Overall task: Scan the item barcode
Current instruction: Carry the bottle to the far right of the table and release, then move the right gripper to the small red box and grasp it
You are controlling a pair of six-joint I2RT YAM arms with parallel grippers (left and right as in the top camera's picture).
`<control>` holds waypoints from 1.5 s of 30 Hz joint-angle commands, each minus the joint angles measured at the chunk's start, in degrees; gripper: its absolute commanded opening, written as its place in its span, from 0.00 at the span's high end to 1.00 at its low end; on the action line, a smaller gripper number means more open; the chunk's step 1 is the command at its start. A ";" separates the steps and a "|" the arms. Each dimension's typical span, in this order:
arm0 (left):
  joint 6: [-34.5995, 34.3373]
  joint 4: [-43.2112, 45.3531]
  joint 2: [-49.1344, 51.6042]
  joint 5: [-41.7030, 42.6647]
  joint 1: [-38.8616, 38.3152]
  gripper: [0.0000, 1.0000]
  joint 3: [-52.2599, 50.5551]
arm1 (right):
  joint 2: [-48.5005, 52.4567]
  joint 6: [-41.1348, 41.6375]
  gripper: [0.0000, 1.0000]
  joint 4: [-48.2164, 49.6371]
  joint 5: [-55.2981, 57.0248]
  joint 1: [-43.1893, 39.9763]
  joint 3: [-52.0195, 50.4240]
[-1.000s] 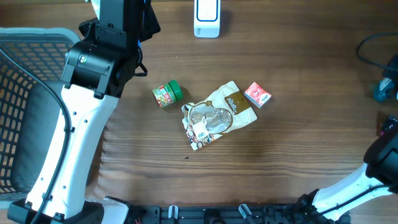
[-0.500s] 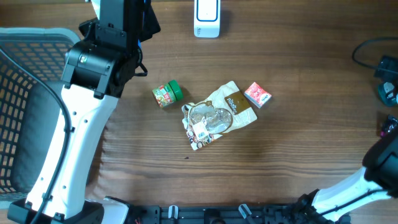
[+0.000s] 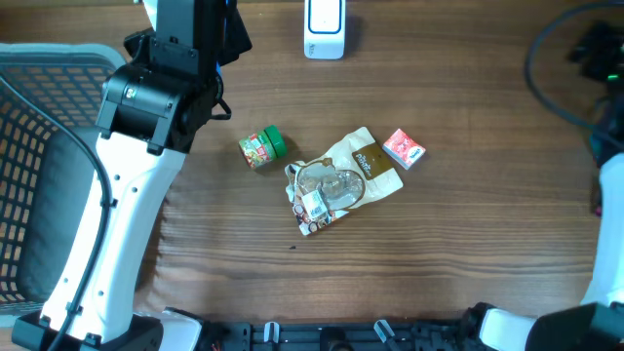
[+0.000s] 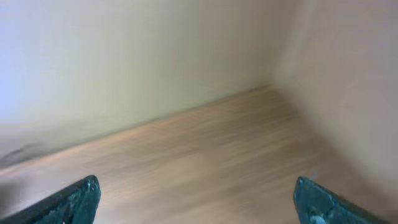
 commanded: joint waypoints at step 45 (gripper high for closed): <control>-0.59 0.11 -1.16 -1.16 0.15 0.00 0.42 | 29.73 50.53 0.00 -27.21 0.83 33.09 -0.26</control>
